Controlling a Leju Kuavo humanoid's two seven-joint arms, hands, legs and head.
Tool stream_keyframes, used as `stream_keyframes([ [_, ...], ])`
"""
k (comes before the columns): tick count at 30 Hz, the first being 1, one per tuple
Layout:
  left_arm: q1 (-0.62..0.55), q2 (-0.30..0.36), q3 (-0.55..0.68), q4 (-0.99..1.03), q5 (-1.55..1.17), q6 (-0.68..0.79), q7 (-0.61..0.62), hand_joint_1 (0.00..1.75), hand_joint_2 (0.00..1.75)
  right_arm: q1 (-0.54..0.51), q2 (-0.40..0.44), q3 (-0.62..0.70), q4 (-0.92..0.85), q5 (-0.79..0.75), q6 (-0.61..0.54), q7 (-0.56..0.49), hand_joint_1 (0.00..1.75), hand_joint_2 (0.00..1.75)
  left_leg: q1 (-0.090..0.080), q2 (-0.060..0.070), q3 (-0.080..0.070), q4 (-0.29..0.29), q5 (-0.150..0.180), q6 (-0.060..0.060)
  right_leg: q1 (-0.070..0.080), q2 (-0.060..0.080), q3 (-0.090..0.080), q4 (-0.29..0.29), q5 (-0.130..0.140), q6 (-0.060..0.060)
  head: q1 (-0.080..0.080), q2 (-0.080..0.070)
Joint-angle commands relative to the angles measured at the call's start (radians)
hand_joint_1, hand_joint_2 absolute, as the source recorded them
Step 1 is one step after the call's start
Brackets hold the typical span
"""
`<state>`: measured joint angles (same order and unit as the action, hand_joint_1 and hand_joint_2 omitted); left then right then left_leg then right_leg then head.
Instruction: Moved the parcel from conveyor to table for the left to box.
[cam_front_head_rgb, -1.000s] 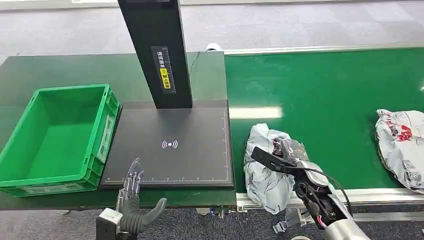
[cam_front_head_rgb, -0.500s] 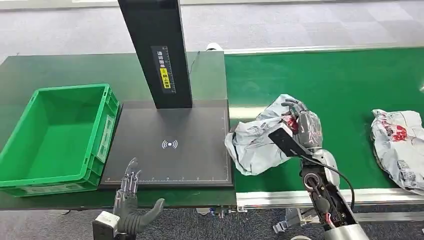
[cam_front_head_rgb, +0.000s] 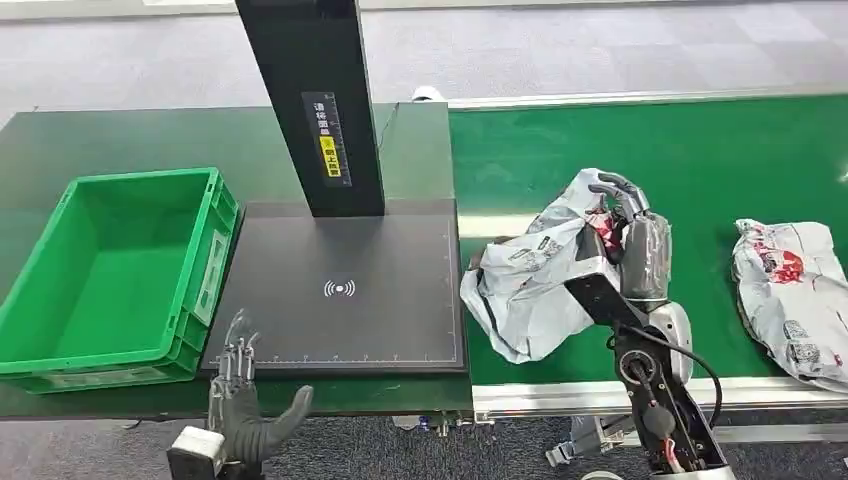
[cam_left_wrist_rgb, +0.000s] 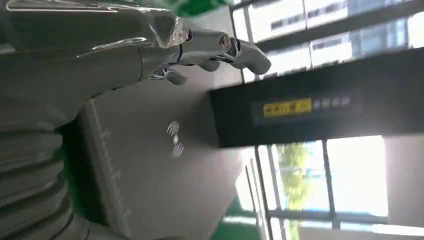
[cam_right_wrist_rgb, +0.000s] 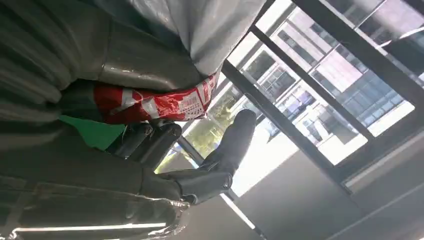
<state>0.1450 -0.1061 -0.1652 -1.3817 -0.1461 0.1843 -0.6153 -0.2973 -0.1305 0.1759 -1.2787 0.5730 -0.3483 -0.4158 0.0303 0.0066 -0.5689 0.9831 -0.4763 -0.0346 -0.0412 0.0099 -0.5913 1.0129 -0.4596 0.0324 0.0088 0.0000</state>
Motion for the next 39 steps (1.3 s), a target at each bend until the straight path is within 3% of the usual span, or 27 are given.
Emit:
stream_keyframes([
  [1, -0.031, -0.016, 0.08, -0.1, 0.065, 0.074, -0.052, 0.0, 1.75, -0.187, 0.073, 0.222, 0.252, 0.073, 0.069, -0.023, 1.75, 1.75, 0.001, 0.007, 0.001, 0.0, -0.001, 0.002, 0.002, 0.006, -0.002, 0.0, 0.002, -0.004, 0.0, 0.0],
  [6, -0.055, -0.012, 0.069, -0.105, 0.092, 0.086, -0.053, 0.0, 1.75, -0.33, 0.129, 0.371, 0.416, 0.089, 0.128, -0.036, 1.75, 1.75, 0.0, 0.008, 0.002, 0.0, 0.0, 0.002, 0.001, 0.006, -0.001, 0.0, 0.002, -0.004, 0.0, 0.0],
  [10, -0.074, -0.019, 0.055, -0.058, 0.097, 0.073, -0.041, 0.0, 1.75, -0.439, 0.226, 0.5, 0.612, 0.129, 0.179, -0.055, 1.75, 1.75, 0.0, 0.008, 0.004, -0.001, 0.001, 0.002, 0.001, 0.007, 0.0, 0.0, 0.002, -0.004, 0.0, 0.0],
  [16, -0.071, -0.017, 0.056, -0.061, 0.097, 0.073, -0.041, 0.0, 1.75, -0.437, 0.22, 0.504, 0.616, 0.124, 0.172, -0.061, 1.75, 1.75, 0.0, 0.001, 0.003, -0.001, 0.001, 0.002, 0.001, 0.0, 0.001, 0.0, 0.0, -0.004, 0.0, 0.0],
  [26, -0.071, -0.017, 0.056, -0.061, 0.097, 0.073, -0.041, 0.0, 1.75, -0.438, 0.218, 0.504, 0.616, 0.123, 0.172, -0.063, 1.75, 1.75, 0.0, 0.001, 0.002, -0.001, 0.001, 0.003, 0.001, 0.0, 0.001, -0.001, 0.001, -0.004, 0.0, 0.0],
  [27, -0.072, -0.019, 0.057, -0.054, 0.095, 0.057, -0.031, 0.0, 1.75, -0.479, 0.25, 0.572, 0.686, 0.149, 0.231, -0.077, 1.75, 1.75, 0.001, 0.0, 0.003, -0.002, 0.002, 0.004, 0.002, -0.001, 0.002, -0.002, 0.001, -0.006, 0.0, 0.0],
  [31, -0.078, -0.021, 0.057, -0.04, 0.088, 0.032, -0.021, 0.0, 1.75, -0.507, 0.279, 0.623, 0.769, 0.157, 0.27, -0.066, 1.75, 1.75, 0.0, 0.002, 0.001, -0.001, 0.001, 0.001, 0.0, 0.001, -0.001, 0.0, 0.001, -0.003, 0.0, 0.0],
  [34, -0.09, -0.024, 0.055, -0.026, 0.083, 0.018, -0.016, 0.0, 1.75, -0.511, 0.272, 0.66, 0.804, 0.182, 0.286, -0.047, 1.75, 1.75, 0.0, 0.0, 0.002, -0.001, 0.002, 0.002, 0.001, -0.001, 0.0, 0.0, 0.0, -0.003, 0.0, 0.0],
  [39, -0.126, -0.024, 0.048, 0.029, 0.081, -0.024, 0.004, 0.0, 1.75, -0.515, 0.25, 0.707, 0.871, 0.204, 0.411, 0.031, 1.75, 1.75, 0.0, -0.002, 0.002, -0.002, 0.002, 0.002, 0.001, -0.003, 0.002, -0.002, 0.0, -0.003, 0.0, 0.0],
])
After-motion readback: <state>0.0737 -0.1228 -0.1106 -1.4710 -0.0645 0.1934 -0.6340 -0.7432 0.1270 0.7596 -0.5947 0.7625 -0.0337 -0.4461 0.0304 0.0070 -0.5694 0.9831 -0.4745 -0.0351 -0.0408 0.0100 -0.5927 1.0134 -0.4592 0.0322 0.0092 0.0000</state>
